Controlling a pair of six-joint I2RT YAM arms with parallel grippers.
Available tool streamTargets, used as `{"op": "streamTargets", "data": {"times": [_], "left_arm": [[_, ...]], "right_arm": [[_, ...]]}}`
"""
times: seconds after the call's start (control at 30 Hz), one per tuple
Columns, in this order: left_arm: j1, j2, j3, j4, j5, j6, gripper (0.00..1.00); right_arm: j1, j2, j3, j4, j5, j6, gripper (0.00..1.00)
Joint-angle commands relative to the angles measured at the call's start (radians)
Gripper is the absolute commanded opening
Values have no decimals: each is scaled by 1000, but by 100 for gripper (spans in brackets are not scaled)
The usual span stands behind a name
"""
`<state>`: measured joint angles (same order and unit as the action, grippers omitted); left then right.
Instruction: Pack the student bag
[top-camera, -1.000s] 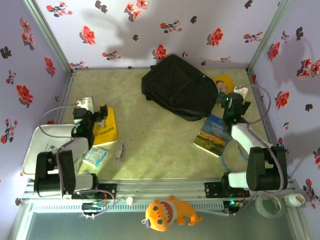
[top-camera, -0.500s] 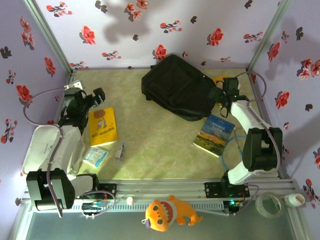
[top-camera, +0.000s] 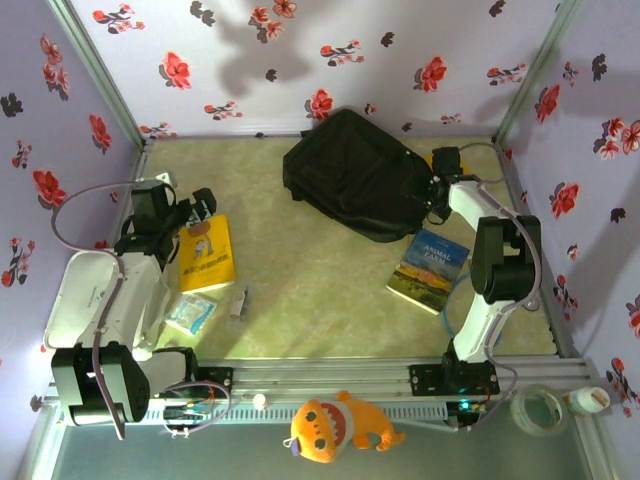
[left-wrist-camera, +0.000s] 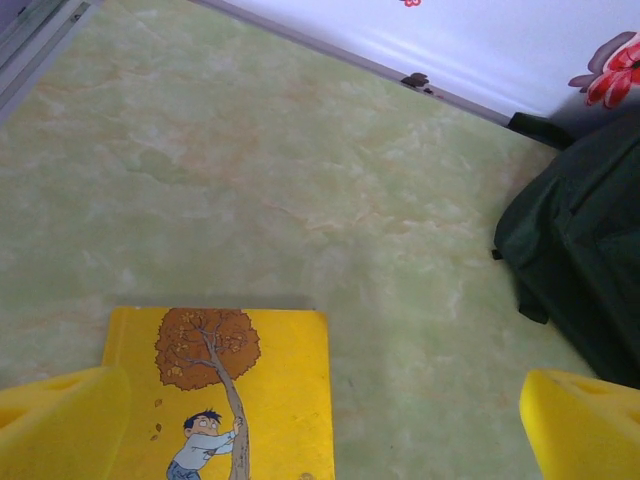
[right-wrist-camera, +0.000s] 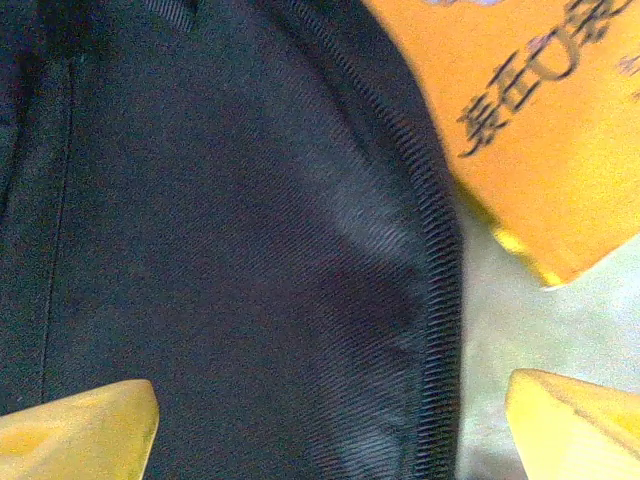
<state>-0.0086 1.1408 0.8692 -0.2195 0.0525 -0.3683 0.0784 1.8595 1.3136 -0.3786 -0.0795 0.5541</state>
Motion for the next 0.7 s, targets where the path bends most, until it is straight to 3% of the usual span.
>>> {"op": "streamTargets", "data": {"times": [0.0,0.37,0.5,0.67], "left_arm": [[-8,-17,0,12,35,5,100],[-13,29,18,32,90,-22,100],[-33,61,42,37,166,-49,100],[-126,158,74,131,291,-171,100]], "right_arm": [[64,5,19,-25,-60,43,90],[375,-94,-109,156,-137,201,88],[379,-171,-143,106,-29,209,88],[298,-259,-135,46,73,170,90]]}}
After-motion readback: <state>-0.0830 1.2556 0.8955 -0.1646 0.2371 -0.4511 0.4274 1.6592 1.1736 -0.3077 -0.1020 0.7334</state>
